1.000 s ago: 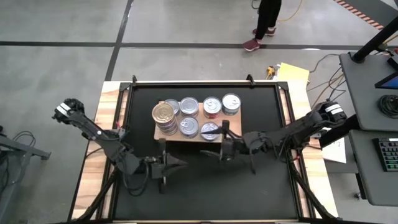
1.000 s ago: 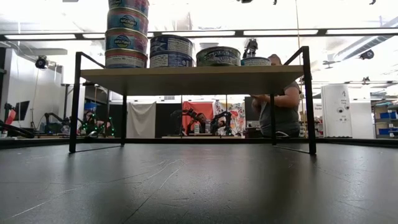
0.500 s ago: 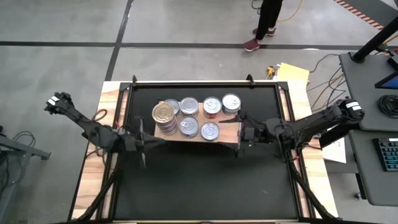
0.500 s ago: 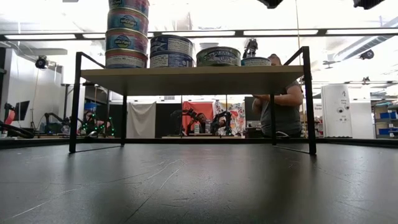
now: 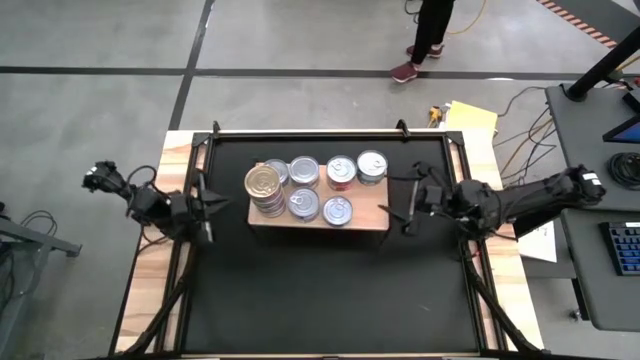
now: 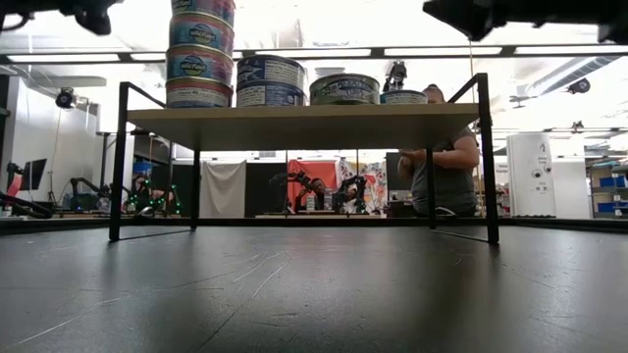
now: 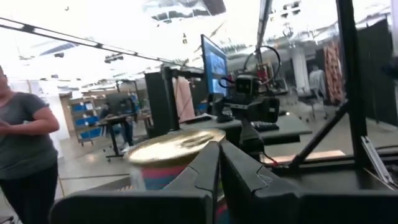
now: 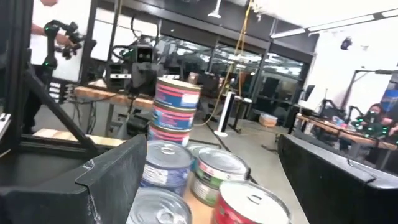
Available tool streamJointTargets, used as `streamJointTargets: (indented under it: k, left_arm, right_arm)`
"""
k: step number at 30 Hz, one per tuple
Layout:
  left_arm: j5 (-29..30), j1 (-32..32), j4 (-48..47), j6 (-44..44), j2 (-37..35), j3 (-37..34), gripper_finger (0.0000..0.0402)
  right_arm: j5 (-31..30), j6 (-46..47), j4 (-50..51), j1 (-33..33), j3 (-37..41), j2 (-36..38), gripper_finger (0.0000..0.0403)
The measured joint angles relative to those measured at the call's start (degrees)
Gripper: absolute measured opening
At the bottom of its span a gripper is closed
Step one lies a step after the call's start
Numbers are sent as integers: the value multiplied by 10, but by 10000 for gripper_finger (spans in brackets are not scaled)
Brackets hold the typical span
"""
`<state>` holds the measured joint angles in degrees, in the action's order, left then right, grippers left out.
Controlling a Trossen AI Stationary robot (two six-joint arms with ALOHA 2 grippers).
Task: Stack canned seafood by type on shelf
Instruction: Return to Home Position
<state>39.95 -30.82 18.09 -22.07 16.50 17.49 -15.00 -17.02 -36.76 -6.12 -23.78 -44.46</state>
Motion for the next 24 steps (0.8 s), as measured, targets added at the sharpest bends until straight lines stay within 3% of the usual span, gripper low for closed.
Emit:
streamJointTargets:
  k: [10, 14, 24]
  left_arm:
    - [25, 4, -26, -15, -166, -79, 0]
    - [70, 5, -42, -19, -165, -81, 0]
    - [67, 5, -104, 8, -165, -80, 0]
  right_arm:
    - [-1, 16, 3, 21, 96, 161, 354]
    - [-20, 21, 9, 22, 126, 221, 354]
    - [-46, 36, 148, 22, 141, 372, 354]
